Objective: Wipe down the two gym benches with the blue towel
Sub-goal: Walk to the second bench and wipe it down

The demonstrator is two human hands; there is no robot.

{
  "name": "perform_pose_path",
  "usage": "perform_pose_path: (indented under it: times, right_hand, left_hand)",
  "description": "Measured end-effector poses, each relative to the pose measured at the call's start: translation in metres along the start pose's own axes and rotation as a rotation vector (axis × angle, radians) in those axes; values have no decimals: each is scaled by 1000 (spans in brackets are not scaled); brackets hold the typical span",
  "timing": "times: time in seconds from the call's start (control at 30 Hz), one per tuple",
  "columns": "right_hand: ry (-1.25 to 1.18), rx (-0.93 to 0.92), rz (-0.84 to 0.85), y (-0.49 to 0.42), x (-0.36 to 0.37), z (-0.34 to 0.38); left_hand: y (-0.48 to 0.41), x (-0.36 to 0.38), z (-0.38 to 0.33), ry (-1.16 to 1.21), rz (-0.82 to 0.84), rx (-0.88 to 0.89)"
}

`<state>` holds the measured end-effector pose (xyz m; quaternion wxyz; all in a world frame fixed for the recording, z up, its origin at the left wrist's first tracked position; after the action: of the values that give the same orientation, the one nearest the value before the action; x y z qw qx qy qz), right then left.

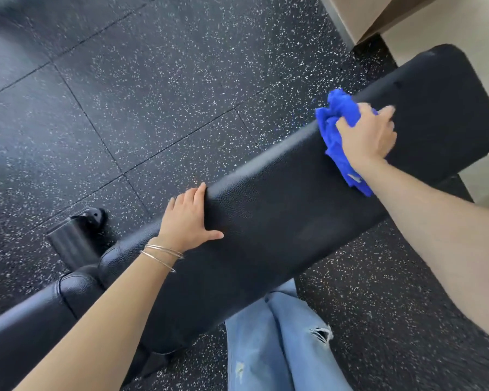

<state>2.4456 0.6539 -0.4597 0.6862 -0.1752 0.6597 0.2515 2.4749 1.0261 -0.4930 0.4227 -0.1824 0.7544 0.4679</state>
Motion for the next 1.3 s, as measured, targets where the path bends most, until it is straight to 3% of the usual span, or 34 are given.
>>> perform_pose_path:
  times: [0.07, 0.23, 0.33, 0.5, 0.67, 0.77, 0.87, 1.0, 1.13, 1.2, 1.3]
  right_hand:
    - [18, -58, 22, 17, 1, 35]
    - [83, -654, 229, 138, 29, 176]
    - [110, -801, 332, 182, 44, 215]
    - [180, -657, 252, 90, 35, 160]
    - [181, -208, 57, -14, -5, 33]
    - [62, -25, 6, 5, -6, -8]
    - [5, 2, -52, 69, 1, -8]
    - [-67, -214, -86, 164, 7, 13]
    - [-41, -741, -53, 238, 18, 13]
    - [-29, -1013, -61, 242, 20, -1]
    - [18, -1145, -81, 204, 16, -31]
  left_hand:
    - [2, -2, 4, -5, 8, 11]
    - [9, 0, 21, 8, 48, -9]
    - [10, 0, 26, 21, 62, -21]
    - [1, -3, 16, 43, 78, 35]
    - [-17, -7, -12, 85, 89, 103]
    - [-30, -8, -27, 100, 101, 119]
    - [-39, -12, -41, 120, 108, 139]
    - [-50, -17, -57, 134, 108, 175]
    - [-58, -19, -68, 116, 111, 213]
    - [-60, -22, -74, 83, 98, 238]
    - [-65, -24, -87, 67, 54, 237]
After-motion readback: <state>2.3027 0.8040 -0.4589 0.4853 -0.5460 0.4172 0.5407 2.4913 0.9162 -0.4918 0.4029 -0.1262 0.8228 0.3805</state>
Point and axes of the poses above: each hand's wrist, its own y-axis away from the middle knuckle, its own x-axis out of the palm, z = x × y, the point moved 8 cm from there along -y, towards the middle knuckle, and after that the axes turned 5 degrees about -z, right-handed, at the moved point
